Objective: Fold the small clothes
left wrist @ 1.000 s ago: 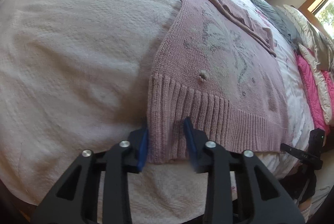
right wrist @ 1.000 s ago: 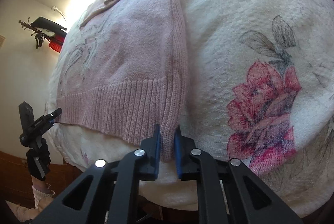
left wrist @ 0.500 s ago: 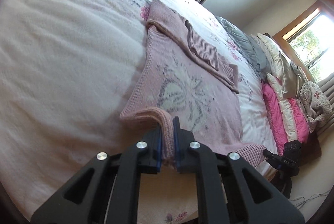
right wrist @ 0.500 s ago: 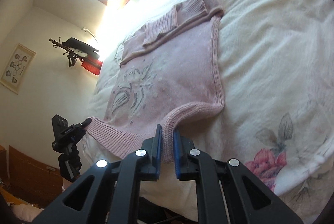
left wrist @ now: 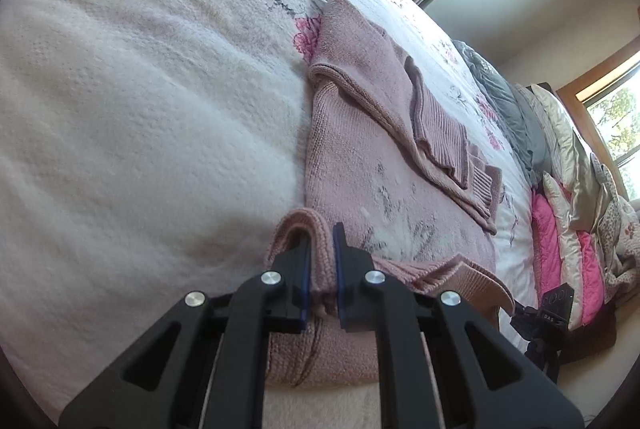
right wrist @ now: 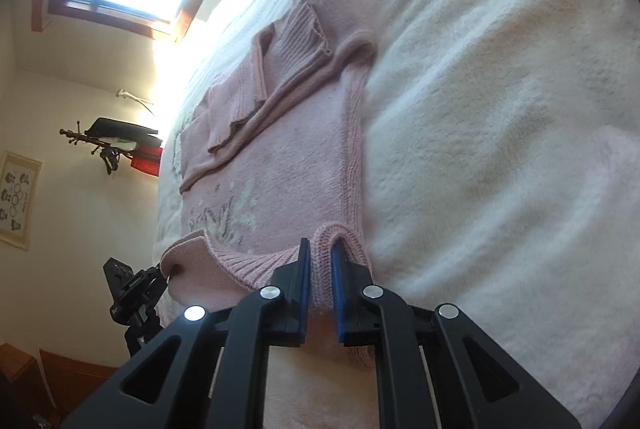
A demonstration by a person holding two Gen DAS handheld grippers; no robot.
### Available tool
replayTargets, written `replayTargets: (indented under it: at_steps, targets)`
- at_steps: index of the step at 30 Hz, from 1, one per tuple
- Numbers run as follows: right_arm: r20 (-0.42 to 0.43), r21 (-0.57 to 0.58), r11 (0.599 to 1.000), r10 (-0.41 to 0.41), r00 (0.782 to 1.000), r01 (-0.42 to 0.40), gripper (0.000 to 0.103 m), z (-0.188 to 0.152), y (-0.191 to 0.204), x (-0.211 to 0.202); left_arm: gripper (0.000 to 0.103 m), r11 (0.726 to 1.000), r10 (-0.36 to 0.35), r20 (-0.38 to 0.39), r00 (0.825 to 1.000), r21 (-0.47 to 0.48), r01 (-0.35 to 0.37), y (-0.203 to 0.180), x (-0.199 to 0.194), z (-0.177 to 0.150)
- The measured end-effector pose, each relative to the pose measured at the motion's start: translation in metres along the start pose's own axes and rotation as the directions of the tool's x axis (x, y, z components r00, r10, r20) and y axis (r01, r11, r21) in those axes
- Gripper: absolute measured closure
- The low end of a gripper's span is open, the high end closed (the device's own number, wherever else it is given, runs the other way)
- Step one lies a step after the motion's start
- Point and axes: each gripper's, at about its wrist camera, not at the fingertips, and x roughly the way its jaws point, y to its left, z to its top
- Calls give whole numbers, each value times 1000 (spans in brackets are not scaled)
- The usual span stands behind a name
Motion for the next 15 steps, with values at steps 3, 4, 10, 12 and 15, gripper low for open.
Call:
replayTargets:
  at_steps: [3,4,10,12,15]
  targets:
    - [-20,17,1000,-3,1000,3,93,7,-5,10,91,1000,-16,-13,1000,-11,16,2,5,5]
    - [-27,21,1000,-2,1000,2,92,9,-7,11,91,999,-31,-21,999,-25,31,3,5,7]
    - [23,6,999,-34,999,34,56,11,-9,-9,83,955,-243,-20,970,-182,235,22,-15,15]
    - [40,-9,999,-33,999,34,56,10,-8,-18,72,968,-207,7,978,-142,206,17,-24,15]
    - [60,-47,998,-35,998,38,56,7,0,-29,71,992,-124,33,992,-35,125,4,-36,19]
